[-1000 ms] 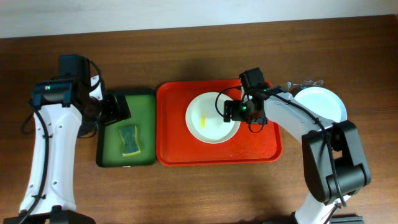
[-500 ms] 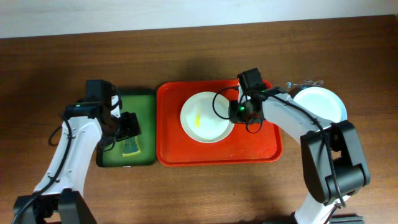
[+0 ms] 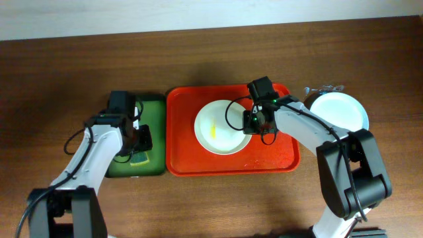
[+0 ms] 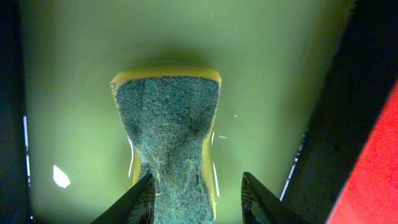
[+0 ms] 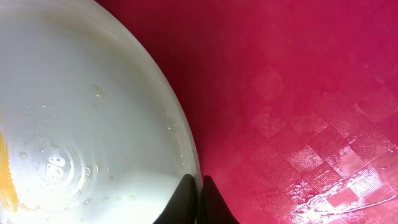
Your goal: Clean dirty plates on tray and stack at the side
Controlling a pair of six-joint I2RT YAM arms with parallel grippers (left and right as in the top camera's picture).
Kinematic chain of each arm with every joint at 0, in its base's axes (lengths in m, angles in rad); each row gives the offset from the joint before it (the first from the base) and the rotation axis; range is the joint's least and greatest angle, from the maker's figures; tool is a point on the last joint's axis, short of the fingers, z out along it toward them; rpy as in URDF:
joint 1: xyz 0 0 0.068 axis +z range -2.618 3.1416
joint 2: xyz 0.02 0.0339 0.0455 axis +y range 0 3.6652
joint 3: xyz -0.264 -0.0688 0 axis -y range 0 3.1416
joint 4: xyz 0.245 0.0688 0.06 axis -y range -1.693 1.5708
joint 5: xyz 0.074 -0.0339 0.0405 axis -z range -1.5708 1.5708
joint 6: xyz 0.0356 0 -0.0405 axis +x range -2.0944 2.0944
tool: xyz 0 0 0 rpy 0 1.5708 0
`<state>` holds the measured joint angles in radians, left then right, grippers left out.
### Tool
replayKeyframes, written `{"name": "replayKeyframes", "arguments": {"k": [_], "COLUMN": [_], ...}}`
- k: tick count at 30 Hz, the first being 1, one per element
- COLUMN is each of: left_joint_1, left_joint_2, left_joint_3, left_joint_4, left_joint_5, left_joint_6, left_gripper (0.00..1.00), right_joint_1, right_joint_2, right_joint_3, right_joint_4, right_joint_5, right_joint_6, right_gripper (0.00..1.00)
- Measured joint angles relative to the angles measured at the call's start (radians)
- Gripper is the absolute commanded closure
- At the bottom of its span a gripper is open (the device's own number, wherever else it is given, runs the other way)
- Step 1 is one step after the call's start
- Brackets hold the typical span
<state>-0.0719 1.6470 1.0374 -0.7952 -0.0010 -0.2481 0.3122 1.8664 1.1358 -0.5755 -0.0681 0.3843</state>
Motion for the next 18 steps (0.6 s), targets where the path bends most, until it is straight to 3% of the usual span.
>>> {"name": "replayKeyframes", "arguments": {"k": [14,16,18], "left_joint_1": [0.000,0.000,0.000], "left_joint_2": [0.053,0.077,0.088], "left_joint_3": [-0.015,-0.015,-0.015], "left_joint_4": [0.000,0.003,0.007], "left_joint_5": [-0.080,-0.079,-0.079], "left_joint_6": [0.000,0.000,0.000], "left_gripper": [0.74,1.00,1.00], "right_joint_1": [0.000,0.000,0.000], "right_joint_2": [-0.001,-0.001,-0.001], "right_joint_3": [0.000,0.000,0.000], "right_joint_4": [-0.004,-0.004,-0.004], "right_joint_5": [0.004,0.004,0.005], "right_joint_6": [0.000,0.000,0.000], "right_gripper": [0.96,0.96,0.96]}}
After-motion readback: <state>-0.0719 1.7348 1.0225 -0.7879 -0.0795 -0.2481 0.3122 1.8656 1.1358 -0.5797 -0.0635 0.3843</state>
